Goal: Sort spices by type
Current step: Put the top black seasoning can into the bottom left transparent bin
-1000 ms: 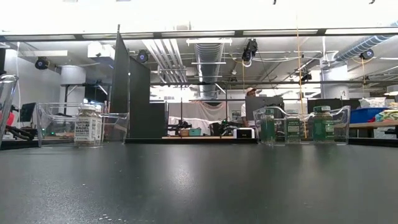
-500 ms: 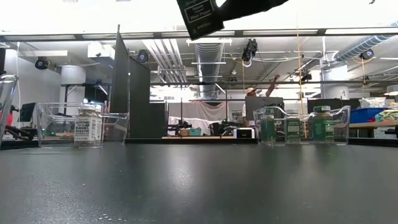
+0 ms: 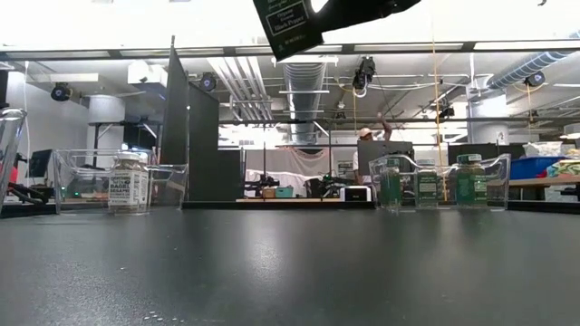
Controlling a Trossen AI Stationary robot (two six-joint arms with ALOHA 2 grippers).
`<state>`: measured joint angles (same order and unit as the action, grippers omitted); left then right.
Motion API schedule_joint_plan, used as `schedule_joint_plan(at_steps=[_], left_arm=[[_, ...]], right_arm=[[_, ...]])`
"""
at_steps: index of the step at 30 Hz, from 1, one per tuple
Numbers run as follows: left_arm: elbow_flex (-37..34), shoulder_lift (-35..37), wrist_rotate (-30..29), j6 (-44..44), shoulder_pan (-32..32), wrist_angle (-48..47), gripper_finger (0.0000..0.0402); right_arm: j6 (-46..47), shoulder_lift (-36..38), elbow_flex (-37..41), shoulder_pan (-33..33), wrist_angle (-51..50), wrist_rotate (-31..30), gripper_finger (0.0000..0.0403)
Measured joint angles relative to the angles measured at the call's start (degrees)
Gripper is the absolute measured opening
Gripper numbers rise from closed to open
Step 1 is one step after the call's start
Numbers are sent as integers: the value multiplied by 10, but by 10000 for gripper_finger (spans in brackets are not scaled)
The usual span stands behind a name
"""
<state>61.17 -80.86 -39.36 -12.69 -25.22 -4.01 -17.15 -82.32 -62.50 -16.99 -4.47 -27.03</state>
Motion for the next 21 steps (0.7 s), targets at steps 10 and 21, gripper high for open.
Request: schedule_joint_plan(at_steps=[10, 21], left_arm=[[-1, 0, 34, 4, 23, -2, 267], [-1, 0, 37, 9, 22, -11, 124]], right_arm=[[7, 0, 0, 0, 0, 0, 115], [7, 0, 0, 0, -2, 4, 115]])
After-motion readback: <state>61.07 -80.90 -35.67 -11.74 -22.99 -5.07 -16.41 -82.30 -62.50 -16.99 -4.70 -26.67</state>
